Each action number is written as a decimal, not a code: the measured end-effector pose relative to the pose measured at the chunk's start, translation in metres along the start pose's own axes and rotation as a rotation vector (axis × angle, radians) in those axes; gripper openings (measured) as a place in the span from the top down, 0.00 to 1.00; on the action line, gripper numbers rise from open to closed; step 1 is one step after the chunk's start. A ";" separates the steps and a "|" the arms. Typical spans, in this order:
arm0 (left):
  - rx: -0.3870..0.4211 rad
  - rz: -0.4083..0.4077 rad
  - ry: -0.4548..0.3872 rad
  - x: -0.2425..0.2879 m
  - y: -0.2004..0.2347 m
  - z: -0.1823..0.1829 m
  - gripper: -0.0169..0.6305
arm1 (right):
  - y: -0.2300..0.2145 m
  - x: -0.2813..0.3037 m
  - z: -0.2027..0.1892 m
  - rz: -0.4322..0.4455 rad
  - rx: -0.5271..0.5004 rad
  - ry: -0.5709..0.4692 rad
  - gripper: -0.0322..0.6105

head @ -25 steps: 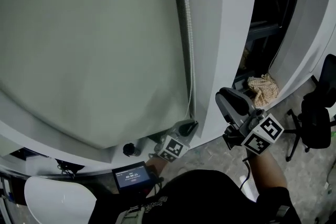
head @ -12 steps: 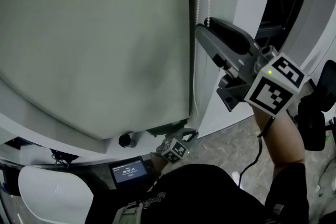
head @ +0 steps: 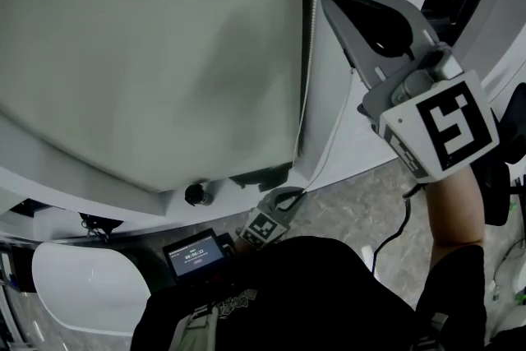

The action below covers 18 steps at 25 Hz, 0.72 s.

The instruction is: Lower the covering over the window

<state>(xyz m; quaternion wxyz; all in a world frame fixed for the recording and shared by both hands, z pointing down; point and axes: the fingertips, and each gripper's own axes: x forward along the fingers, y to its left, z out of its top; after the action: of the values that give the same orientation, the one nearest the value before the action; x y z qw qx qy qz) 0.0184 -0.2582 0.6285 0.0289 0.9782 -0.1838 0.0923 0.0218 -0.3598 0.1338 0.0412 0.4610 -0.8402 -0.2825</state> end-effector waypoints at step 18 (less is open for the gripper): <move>-0.301 0.384 -0.225 -0.090 0.016 0.049 0.85 | 0.018 -0.076 -0.148 -0.140 0.340 -0.037 0.87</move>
<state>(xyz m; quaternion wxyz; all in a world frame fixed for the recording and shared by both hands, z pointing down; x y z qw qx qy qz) -0.0617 -0.2453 0.5635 0.1356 0.9142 -0.3797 -0.0416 0.1004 -0.3565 0.2811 -0.0725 0.5137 -0.8422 -0.1468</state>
